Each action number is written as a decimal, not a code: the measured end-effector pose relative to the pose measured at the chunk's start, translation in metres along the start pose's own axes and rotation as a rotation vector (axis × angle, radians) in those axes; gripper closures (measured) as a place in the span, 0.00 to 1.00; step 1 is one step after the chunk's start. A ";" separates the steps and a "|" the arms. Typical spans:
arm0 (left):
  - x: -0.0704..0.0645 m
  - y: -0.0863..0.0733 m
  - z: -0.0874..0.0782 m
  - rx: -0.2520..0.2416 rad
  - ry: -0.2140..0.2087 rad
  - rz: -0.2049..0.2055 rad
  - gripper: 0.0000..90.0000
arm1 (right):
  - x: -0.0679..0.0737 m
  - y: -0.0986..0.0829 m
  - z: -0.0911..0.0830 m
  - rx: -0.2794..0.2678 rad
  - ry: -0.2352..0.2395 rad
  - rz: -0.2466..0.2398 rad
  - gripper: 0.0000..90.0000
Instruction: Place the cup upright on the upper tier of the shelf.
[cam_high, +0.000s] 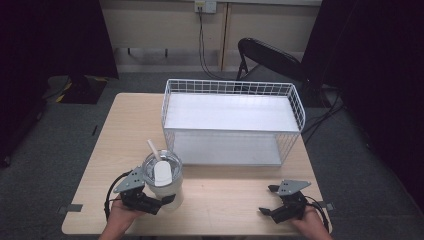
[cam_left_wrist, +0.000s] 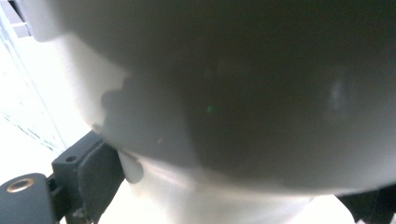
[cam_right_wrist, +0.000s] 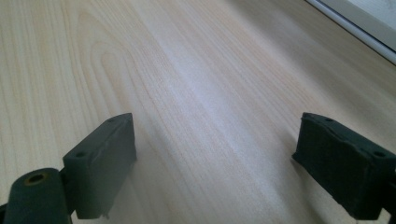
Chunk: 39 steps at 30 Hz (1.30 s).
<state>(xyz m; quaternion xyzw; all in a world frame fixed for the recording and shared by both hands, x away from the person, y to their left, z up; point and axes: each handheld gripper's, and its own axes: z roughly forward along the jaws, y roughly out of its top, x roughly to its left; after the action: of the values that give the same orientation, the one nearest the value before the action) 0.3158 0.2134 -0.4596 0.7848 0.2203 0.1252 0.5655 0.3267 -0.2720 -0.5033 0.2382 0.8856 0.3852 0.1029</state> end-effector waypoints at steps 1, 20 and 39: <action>0.000 0.000 0.000 -0.001 0.010 0.015 0.10 | 0.000 0.000 0.000 0.000 0.000 0.000 0.13; -0.005 -0.004 -0.002 -0.045 0.028 0.054 0.11 | 0.000 0.000 0.000 0.000 -0.001 0.002 0.13; 0.005 0.015 -0.017 -0.055 0.049 -0.007 0.11 | 0.000 0.000 0.000 0.000 -0.003 0.003 0.13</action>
<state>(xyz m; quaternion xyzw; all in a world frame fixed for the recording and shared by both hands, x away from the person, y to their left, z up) 0.3152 0.2262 -0.4399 0.7649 0.2334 0.1486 0.5817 0.3264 -0.2720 -0.5032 0.2400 0.8851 0.3849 0.1036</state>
